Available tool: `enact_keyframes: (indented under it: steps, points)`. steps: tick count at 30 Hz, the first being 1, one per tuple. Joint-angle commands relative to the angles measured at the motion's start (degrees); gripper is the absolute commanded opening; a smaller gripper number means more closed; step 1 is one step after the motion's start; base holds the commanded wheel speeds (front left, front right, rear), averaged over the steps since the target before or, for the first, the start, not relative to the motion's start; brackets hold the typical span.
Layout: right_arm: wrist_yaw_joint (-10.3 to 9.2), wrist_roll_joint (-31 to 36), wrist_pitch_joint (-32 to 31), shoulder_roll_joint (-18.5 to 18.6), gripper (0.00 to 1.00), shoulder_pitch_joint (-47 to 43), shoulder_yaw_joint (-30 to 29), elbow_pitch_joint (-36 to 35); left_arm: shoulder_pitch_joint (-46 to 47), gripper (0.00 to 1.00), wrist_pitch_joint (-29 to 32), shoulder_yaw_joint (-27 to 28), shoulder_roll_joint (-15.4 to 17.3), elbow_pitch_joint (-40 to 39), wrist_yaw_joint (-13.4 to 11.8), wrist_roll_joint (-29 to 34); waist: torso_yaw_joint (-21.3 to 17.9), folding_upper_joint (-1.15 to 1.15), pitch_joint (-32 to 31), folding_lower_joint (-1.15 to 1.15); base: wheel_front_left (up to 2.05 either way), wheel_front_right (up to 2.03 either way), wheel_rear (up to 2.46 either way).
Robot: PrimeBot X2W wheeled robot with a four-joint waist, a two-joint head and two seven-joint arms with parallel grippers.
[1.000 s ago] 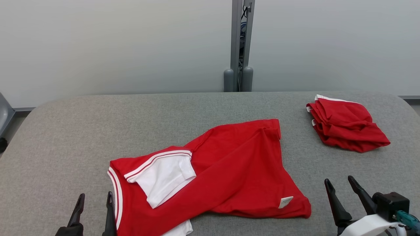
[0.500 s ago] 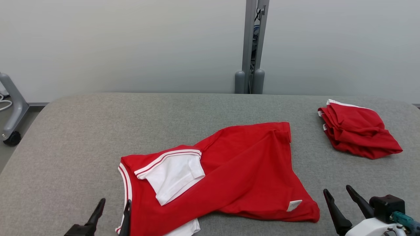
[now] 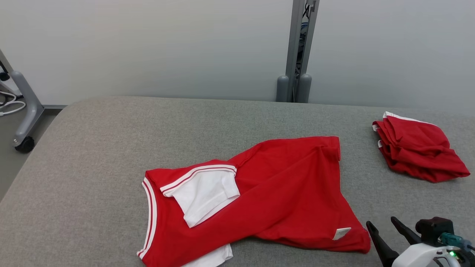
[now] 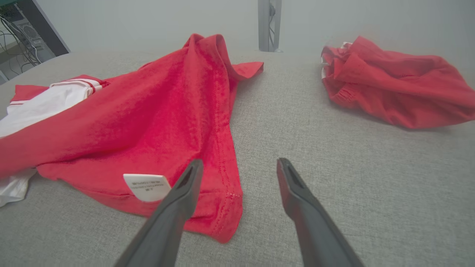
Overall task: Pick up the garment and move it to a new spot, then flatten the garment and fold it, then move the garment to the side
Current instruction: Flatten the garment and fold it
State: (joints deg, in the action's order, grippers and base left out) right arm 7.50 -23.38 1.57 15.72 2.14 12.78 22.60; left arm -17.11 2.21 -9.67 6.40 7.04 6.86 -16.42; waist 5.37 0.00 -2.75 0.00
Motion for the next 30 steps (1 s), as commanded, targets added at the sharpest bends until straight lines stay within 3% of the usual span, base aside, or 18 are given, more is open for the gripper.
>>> enact_keyframes:
  steps: [1, 15, 30]
  points:
    - [-0.02, -0.8, -0.6, 0.7, 1.0, 1.0, 0.7, 0.7, -0.1, 1.0, 0.5, -0.7, 0.5, 0.8, 0.4, -1.0, 0.1, 0.0, 0.3, 0.0, 0.0, 0.0, 0.0]
    - [-0.02, -4.5, -2.1, 2.5, 1.0, 6.7, 7.0, 7.6, 4.2, 1.0, -1.8, -4.2, 1.5, 11.0, 0.6, -6.1, -0.2, 0.0, 1.4, 0.0, 0.0, 0.0, 0.0]
    - [-0.02, -9.5, -1.2, 1.9, 1.0, 11.8, 13.9, 17.6, 11.7, 1.0, -6.3, -9.5, 1.4, 23.3, 0.6, -12.1, 0.2, 0.0, 2.0, 0.0, 0.0, 0.0, 0.0]
